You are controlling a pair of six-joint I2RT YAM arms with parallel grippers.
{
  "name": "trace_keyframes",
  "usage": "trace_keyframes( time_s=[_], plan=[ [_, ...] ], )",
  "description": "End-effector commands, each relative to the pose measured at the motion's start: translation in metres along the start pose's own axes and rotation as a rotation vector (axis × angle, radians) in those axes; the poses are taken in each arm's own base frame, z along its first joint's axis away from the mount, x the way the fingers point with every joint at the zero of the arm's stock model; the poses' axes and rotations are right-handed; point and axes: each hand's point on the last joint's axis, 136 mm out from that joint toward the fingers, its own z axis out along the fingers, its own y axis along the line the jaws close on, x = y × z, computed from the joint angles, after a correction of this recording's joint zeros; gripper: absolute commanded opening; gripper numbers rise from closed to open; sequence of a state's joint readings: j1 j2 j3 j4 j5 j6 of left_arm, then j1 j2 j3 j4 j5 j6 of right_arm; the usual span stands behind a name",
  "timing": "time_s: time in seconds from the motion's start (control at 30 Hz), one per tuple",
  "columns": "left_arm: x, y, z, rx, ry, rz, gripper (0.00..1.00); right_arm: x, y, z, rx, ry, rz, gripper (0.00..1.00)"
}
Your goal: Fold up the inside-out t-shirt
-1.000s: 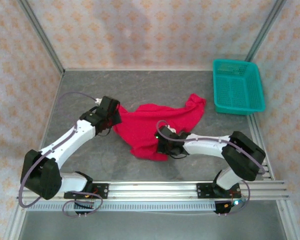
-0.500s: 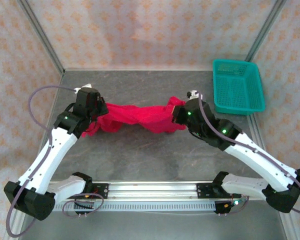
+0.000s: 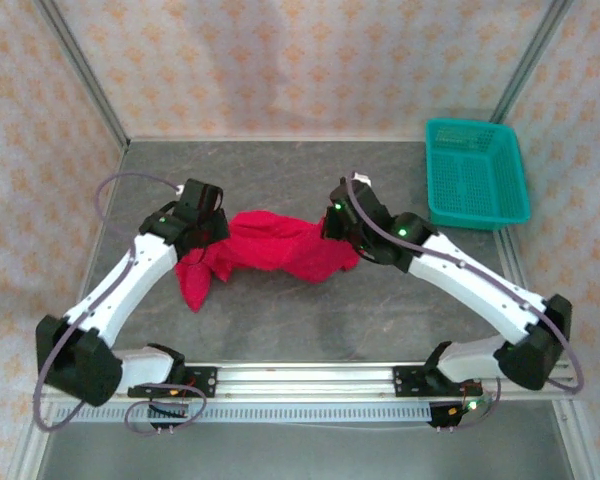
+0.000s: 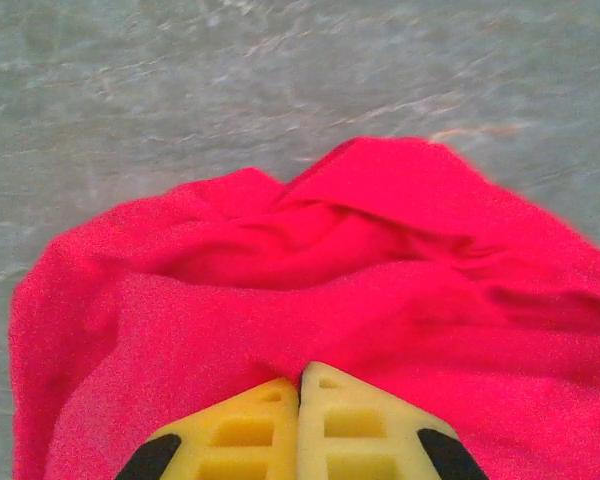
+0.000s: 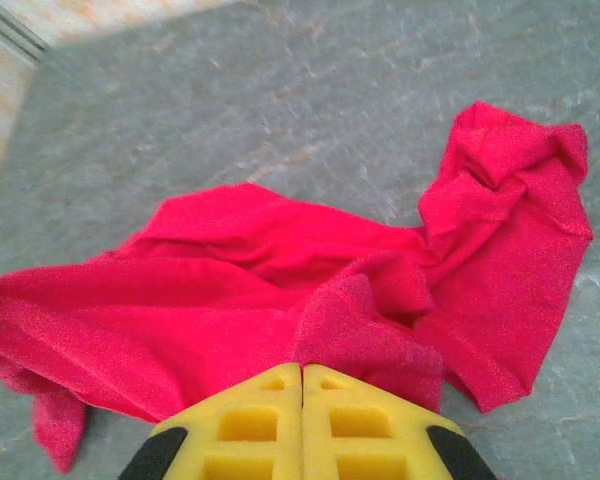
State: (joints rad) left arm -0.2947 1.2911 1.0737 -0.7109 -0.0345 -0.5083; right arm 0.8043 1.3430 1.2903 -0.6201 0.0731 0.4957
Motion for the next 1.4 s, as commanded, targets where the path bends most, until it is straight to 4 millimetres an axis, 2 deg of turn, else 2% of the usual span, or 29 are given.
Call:
trace_keyframes(
  time_s=[0.0,0.07,0.13,0.27,0.33,0.57,0.67,0.83,0.97,1.23,1.3,1.37],
  plan=[
    [-0.005,0.023,-0.002,-0.158,0.009,0.081,0.25,-0.021,0.001,0.006,-0.002,-0.026,0.025,0.0],
    [-0.003,0.025,-0.004,-0.166,0.004,0.083,0.54,-0.034,-0.009,0.011,0.026,-0.034,0.053,0.0],
    [-0.003,0.027,-0.01,-0.153,-0.018,0.074,0.64,-0.056,-0.03,0.01,0.081,-0.065,0.096,0.0],
    [0.007,0.03,-0.017,-0.12,-0.012,0.062,0.65,-0.107,-0.076,0.01,0.139,-0.141,0.224,0.0],
    [0.02,0.034,-0.014,-0.121,0.02,0.051,0.65,-0.118,-0.085,0.016,0.143,-0.139,0.255,0.0],
    [0.067,0.067,0.005,-0.182,0.12,-0.053,0.65,-0.104,-0.088,0.052,0.144,-0.058,0.243,0.0],
    [0.084,0.075,0.009,-0.193,0.157,-0.099,0.65,-0.103,-0.096,0.056,0.177,-0.058,0.227,0.0],
    [0.118,0.083,0.024,-0.192,0.213,-0.182,0.63,-0.109,-0.122,0.052,0.227,-0.069,0.254,0.0],
    [0.131,0.083,0.035,-0.184,0.235,-0.219,0.59,-0.111,-0.131,0.051,0.221,-0.072,0.28,0.0],
    [0.148,0.084,0.061,-0.188,0.264,-0.26,0.49,-0.112,-0.134,0.051,0.225,-0.067,0.277,0.0],
    [0.15,0.083,0.066,-0.189,0.276,-0.257,0.36,-0.112,-0.135,0.052,0.223,-0.063,0.28,0.0],
    [0.148,0.082,0.067,-0.194,0.279,-0.246,0.1,-0.112,-0.136,0.051,0.223,-0.06,0.281,0.0]
  ],
)
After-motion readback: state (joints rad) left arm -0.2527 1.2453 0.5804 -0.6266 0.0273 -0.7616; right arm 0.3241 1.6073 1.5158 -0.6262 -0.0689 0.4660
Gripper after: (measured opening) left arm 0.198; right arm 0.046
